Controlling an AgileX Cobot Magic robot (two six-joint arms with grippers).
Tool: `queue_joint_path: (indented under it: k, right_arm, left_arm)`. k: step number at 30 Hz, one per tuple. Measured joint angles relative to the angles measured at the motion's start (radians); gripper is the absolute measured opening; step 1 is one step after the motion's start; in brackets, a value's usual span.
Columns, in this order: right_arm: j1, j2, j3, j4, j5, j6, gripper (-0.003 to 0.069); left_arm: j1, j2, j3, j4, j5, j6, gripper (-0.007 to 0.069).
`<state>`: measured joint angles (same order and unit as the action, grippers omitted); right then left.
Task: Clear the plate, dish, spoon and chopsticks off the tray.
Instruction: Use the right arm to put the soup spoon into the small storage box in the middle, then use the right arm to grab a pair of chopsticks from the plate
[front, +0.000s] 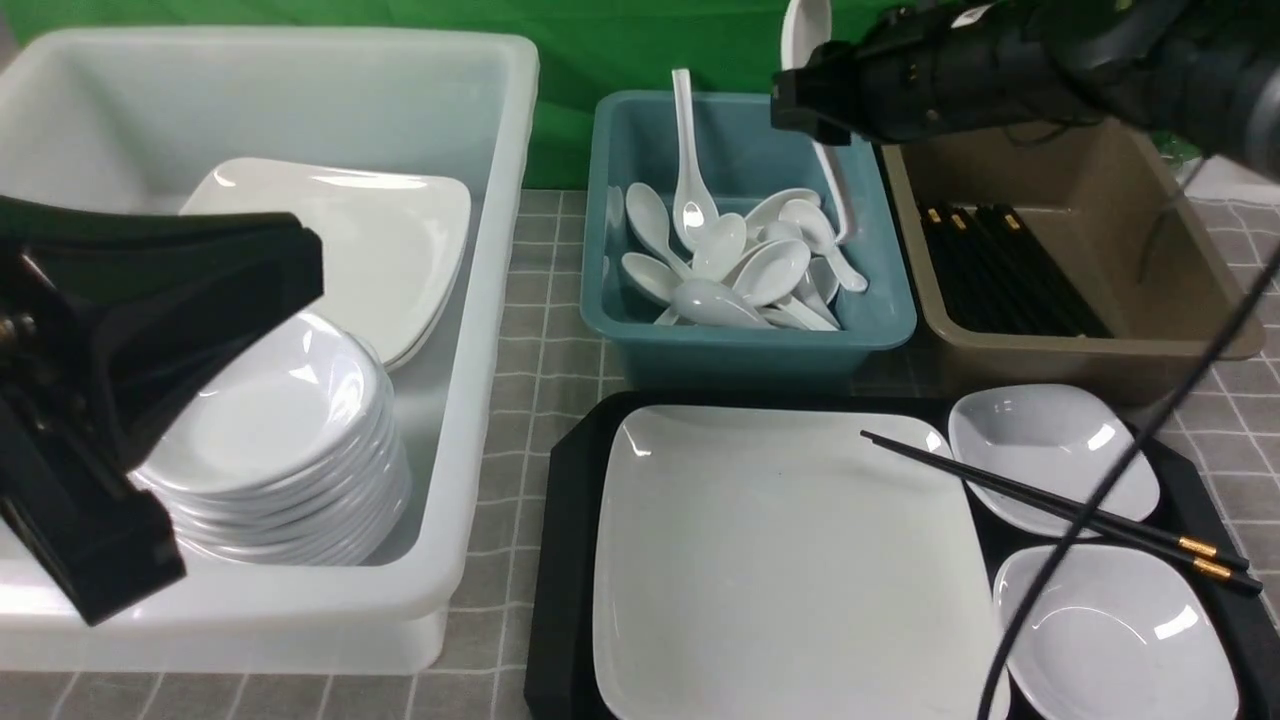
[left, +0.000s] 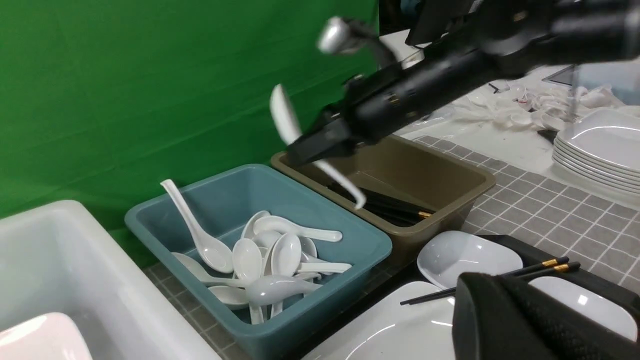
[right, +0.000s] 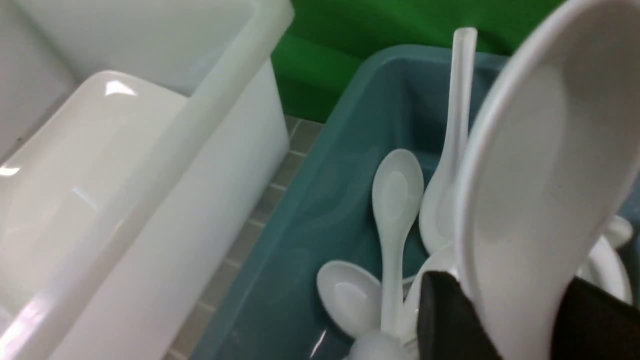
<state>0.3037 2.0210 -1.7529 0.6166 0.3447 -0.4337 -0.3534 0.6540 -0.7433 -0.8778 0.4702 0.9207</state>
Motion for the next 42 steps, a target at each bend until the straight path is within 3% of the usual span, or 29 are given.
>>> queue_joint_path:
  k: [1,4,7,13,14,19,25,28,42]
  right_arm:
    - [0.0,0.07,-0.054,0.0,0.006,0.0,0.0363]
    - [0.0,0.112,-0.071,-0.013,0.017,0.0,0.0489]
    - [0.0,0.103,-0.073,-0.084,0.08,-0.001,0.0545]
    - [-0.001,-0.018,-0.076,-0.272,0.338,0.006,0.0481]
    - [0.0,-0.08,-0.074,-0.373,0.502,0.027,0.0442]
    - [0.009,-0.257,0.098,-0.584,0.81,0.047,0.0381]
    - [0.0,-0.365,0.364,-0.652,0.727,-0.006,0.0401]
    - [-0.011,-0.365,0.497,-0.663,0.576,-0.024,0.0477]
    - [-0.075,-0.221,0.538,-0.703,0.447,0.019,0.0489]
  left_arm:
    - [0.0,0.0,0.0,0.0,0.008,0.0,0.0008]
    - [0.0,0.0,0.0,0.0,0.014,-0.002,0.0008]
    - [0.0,0.0,0.0,0.011,0.014,-0.003,0.0008]
    - [0.0,0.0,0.0,0.066,0.015,-0.003,0.0008]
    - [0.0,0.0,0.0,0.079,0.015,-0.003,0.0008]
    - [0.0,0.0,0.0,0.097,0.022,-0.003,0.0008]
    - [0.0,0.0,0.0,0.099,0.036,-0.003,0.0008]
    - [0.0,0.0,0.0,0.099,0.042,-0.003,0.0008]
    - [0.0,0.0,0.0,0.098,0.093,-0.003,0.0008]
